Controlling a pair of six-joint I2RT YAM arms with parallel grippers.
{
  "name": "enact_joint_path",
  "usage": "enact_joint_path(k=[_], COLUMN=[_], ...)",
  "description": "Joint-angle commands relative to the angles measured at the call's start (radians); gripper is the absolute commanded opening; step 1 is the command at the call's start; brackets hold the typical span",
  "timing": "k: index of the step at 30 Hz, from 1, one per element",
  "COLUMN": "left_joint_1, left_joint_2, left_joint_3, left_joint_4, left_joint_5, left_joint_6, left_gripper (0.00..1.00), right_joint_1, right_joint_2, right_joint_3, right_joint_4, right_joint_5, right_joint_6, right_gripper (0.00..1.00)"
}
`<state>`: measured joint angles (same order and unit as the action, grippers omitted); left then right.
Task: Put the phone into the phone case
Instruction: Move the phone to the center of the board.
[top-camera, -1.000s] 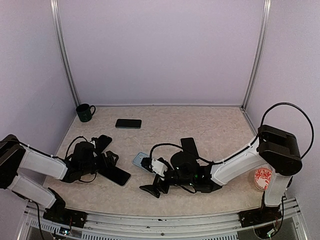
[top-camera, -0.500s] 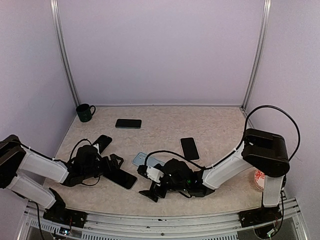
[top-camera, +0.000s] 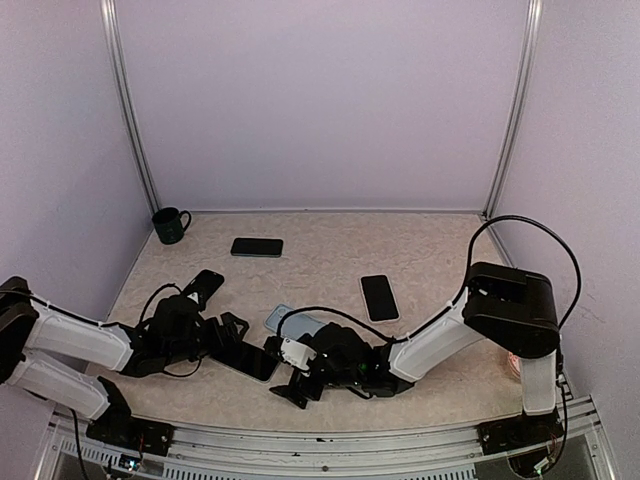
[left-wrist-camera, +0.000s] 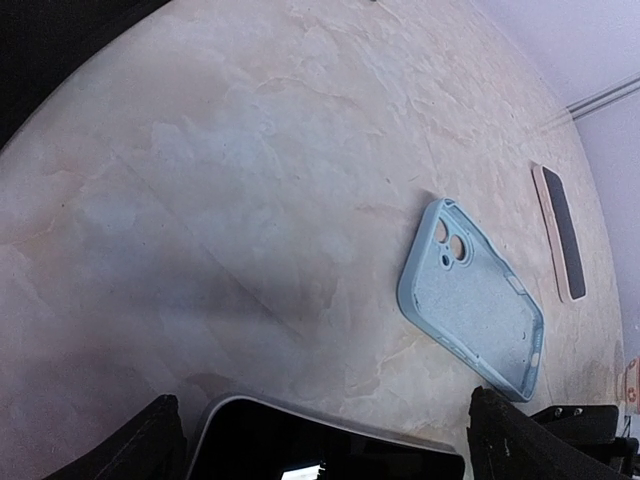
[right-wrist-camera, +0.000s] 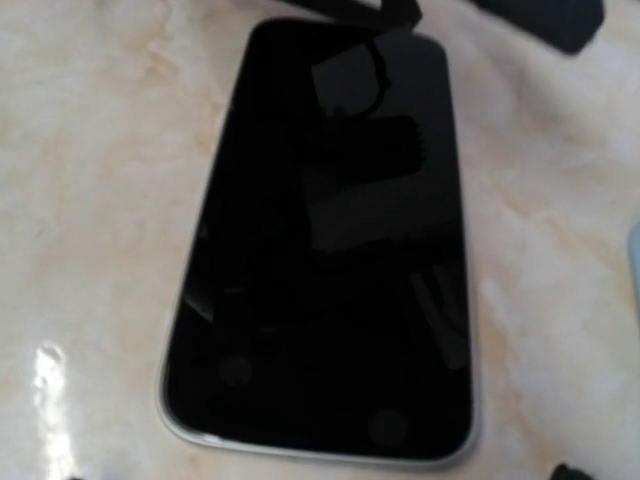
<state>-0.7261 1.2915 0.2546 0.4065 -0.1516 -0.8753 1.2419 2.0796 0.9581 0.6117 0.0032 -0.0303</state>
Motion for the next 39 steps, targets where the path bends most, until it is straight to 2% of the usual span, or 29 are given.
enact_joint_path(k=[1,39], left_joint_1=[-0.014,-0.111], left_joint_2=[-0.028,0.006], left_joint_3=[0.0,0.027], left_joint_4=[-0.045,-0.015], left_joint_5=[-0.018,-0.034], left_joint_6=[-0.017,-0.061], left_gripper=[0.96,0.96], right_joint_1=[0.01,-0.053], right_joint_2=[0.039,0.16], right_joint_3=[0.032,0.081], right_joint_4=[-0.026,0.009], right_joint_5=[-0.002,-0.167], right_joint_6=[0.022,0.117], right_gripper=[0.99,0.99])
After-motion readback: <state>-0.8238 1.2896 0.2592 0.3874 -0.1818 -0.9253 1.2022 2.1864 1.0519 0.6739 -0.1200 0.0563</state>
